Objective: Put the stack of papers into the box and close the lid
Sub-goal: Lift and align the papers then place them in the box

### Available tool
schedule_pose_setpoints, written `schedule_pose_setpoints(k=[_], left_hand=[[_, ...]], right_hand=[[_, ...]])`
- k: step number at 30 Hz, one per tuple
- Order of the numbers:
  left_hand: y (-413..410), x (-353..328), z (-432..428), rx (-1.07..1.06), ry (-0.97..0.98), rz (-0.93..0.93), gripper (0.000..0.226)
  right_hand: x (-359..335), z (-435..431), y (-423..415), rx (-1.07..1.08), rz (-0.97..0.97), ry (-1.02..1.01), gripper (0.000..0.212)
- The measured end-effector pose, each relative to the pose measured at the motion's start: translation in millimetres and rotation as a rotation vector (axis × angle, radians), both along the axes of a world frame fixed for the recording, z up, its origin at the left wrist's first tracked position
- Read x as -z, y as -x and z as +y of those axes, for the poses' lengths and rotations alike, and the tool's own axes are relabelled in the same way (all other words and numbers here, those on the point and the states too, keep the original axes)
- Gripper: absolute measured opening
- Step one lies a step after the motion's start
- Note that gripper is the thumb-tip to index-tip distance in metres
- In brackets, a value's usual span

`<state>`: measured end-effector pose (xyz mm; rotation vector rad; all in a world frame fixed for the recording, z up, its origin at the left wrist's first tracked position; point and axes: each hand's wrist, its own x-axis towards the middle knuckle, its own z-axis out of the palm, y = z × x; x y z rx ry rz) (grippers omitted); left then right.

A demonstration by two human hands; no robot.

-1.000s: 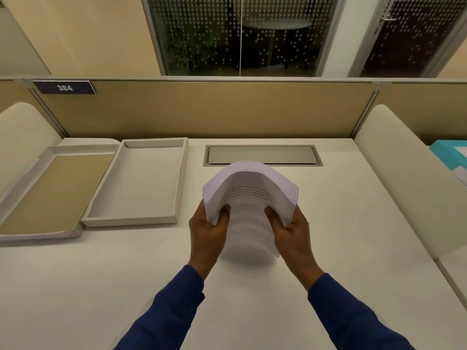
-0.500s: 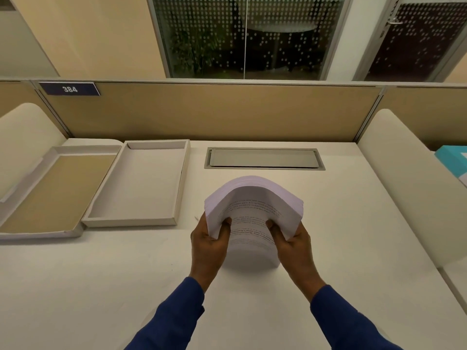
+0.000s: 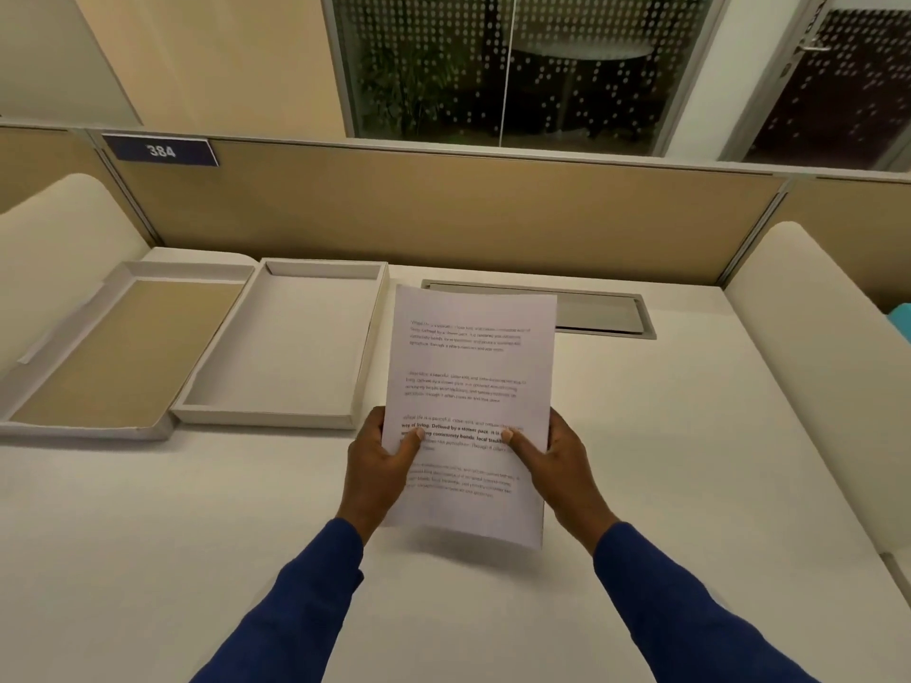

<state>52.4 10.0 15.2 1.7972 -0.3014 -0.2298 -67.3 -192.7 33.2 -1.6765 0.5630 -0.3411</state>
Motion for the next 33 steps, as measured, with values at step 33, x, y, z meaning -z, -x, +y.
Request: schedule_pose_setpoints(k=[33], left_hand=[[-361, 37, 130, -0.041, -0.469, 0.301, 0.035]], right_hand=[[53, 146, -392, 0.083, 0.511, -0.072, 0.018]])
